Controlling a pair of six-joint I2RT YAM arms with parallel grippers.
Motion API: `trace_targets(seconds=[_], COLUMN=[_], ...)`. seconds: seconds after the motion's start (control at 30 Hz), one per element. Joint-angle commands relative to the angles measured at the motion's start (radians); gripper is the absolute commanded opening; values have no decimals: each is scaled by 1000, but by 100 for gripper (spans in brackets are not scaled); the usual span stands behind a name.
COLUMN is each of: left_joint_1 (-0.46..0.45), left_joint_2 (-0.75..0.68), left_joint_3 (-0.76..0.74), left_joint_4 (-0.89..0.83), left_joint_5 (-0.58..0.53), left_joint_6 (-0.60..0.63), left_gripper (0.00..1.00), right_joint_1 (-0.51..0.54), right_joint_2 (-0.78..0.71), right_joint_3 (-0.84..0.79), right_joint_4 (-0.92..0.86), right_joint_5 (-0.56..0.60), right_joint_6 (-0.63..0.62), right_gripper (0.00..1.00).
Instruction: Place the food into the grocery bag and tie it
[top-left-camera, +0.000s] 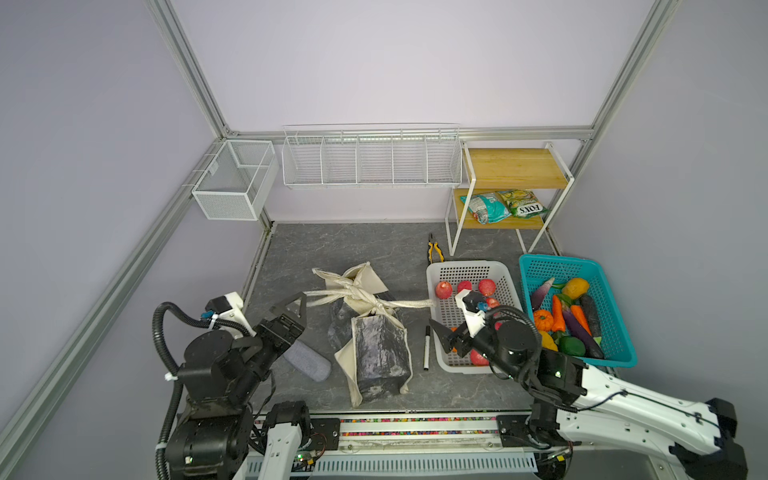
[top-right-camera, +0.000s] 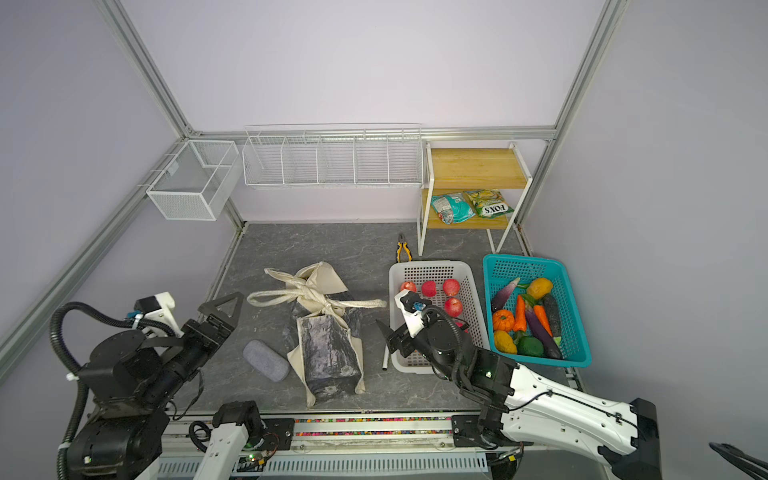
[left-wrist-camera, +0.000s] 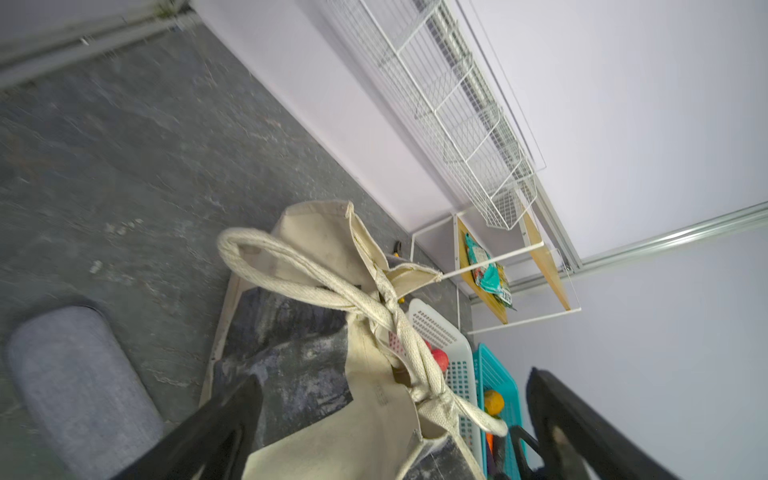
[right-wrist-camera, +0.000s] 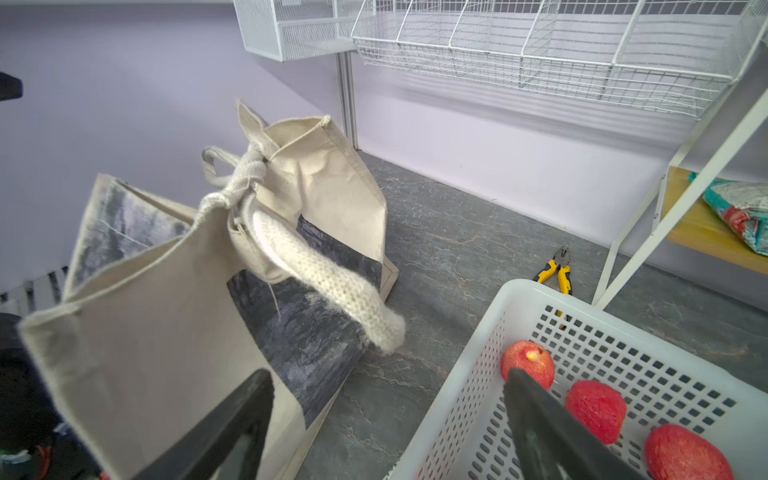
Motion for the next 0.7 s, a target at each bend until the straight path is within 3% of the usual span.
trace_targets(seconds=[0.0,0.13,0.33,0.53,0.67], left_joint_1=[6,5,5,6,5], left_joint_2=[-32,-99,-197,-314,-401], left_joint_3=[43,-13,-263,-521,-661], left_joint_4=[-122,-57,92,267,373], left_joint_5=[-226,-392,-607,-753,-830], left_joint_6=[109,172,244,282,335], left_gripper=[100,100,96,97,99], right_joint_1=[5,3,-49,-224,-402], right_joint_2=[-113,-267,-410,-466,-395], right_joint_3=[-37,-74,-137,-231,-258], right_joint_4=[-101,-210,-254,-144,-105], right_joint_5=[66,160,357,344,310], right_joint_6=[-21,-44,-143,-249,-202], right_gripper=[88,88,89,89,89])
